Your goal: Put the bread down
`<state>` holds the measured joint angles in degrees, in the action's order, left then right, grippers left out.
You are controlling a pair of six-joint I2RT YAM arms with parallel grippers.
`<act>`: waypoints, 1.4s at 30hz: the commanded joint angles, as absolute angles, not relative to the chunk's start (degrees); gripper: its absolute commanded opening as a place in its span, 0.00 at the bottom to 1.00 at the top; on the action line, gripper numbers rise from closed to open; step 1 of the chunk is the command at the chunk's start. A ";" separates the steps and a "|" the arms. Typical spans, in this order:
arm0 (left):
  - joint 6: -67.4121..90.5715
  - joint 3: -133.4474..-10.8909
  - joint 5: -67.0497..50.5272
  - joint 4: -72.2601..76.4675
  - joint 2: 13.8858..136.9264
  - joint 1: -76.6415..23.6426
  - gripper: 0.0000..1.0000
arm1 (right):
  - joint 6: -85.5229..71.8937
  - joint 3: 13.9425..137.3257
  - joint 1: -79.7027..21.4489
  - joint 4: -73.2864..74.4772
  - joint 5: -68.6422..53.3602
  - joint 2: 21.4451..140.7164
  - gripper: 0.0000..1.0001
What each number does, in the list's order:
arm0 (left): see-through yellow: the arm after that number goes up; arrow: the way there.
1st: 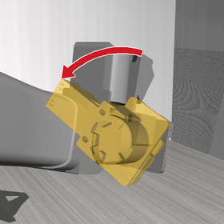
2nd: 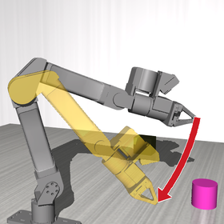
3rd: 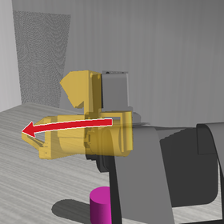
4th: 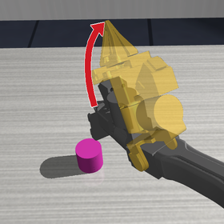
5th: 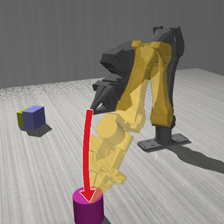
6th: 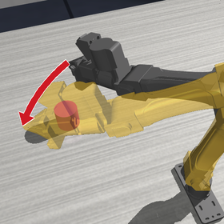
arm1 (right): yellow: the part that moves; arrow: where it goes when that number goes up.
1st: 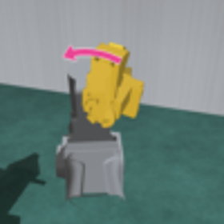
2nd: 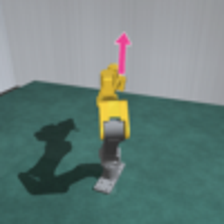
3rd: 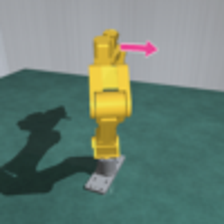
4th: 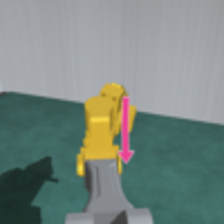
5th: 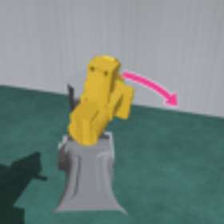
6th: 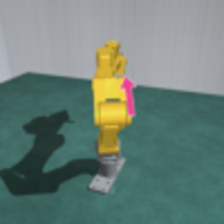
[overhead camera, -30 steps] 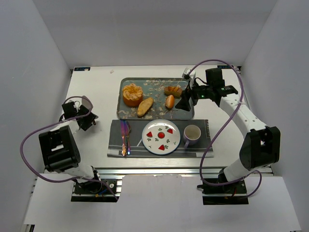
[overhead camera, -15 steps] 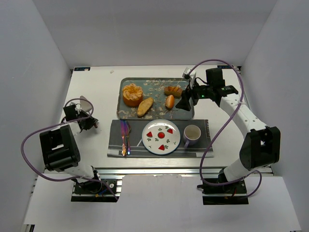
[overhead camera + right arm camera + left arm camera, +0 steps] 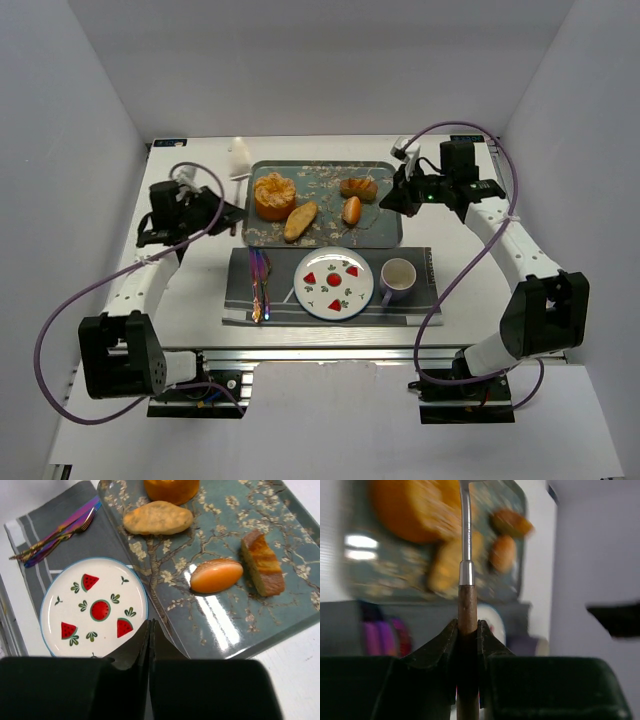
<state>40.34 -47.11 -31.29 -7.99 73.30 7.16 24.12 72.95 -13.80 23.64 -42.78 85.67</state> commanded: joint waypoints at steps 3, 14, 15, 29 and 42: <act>43.41 -50.36 -48.15 -13.36 71.37 -4.64 0.00 | 17.77 74.88 -10.38 18.99 -43.42 83.06 0.00; 45.88 -47.37 -55.99 -12.30 79.18 -11.25 0.00 | 15.47 74.09 -6.59 17.75 -46.05 82.44 0.00; 45.88 -47.63 -56.07 -12.30 80.32 -11.42 0.00 | 15.47 73.66 -6.68 17.75 -46.14 82.27 0.00; 36.92 -52.65 -57.13 -16.52 97.28 -14.06 0.00 | 15.82 72.60 -6.33 17.49 -46.41 82.53 0.00; 32.00 -51.24 -50.19 -23.02 97.39 -7.48 0.00 | 15.56 72.42 -6.33 17.40 -47.64 82.53 0.00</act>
